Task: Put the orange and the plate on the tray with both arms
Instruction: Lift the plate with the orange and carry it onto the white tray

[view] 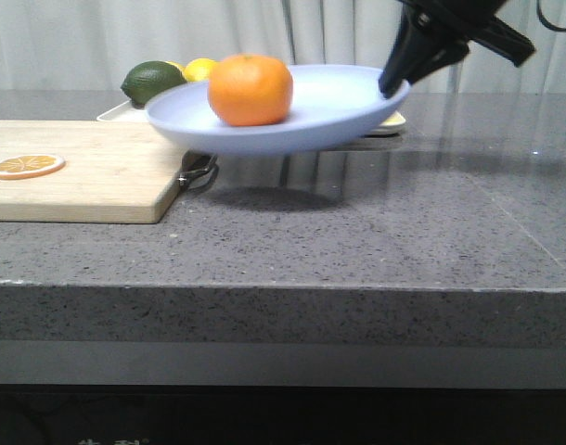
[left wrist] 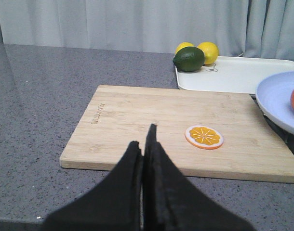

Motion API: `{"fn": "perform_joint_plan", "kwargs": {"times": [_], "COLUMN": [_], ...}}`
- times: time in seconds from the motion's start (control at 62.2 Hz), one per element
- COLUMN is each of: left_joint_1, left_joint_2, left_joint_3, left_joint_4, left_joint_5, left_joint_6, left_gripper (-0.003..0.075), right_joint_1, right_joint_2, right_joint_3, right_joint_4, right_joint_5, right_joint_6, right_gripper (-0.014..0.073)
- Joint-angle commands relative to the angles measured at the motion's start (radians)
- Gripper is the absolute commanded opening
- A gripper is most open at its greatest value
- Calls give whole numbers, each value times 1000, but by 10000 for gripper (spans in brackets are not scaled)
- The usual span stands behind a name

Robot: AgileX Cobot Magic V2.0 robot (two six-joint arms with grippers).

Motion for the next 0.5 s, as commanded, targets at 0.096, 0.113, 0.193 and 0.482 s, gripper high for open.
{"fn": "perform_joint_plan", "kwargs": {"times": [0.096,0.113,0.193,0.482], "left_joint_1": [1,1,1,1], "left_joint_2": [12,12,12,12], "left_joint_3": [-25,-25,-25,-25], "left_joint_4": [-4,-4,-4,-4], "left_joint_5": [-87,-87,-87,-87], "left_joint_6": [-9,-9,-9,-9], "left_gripper": [-18,-18,-18,-18], "right_joint_1": [-6,-6,-6,-7], "right_joint_2": [80,92,174,426], "right_joint_3": [-277,-310,-443,-842], "right_joint_4": [49,49,50,48], "right_joint_5": [52,58,88,91], "right_joint_6": [99,106,151,297], "right_gripper": [-60,-60,-60,-60]}}
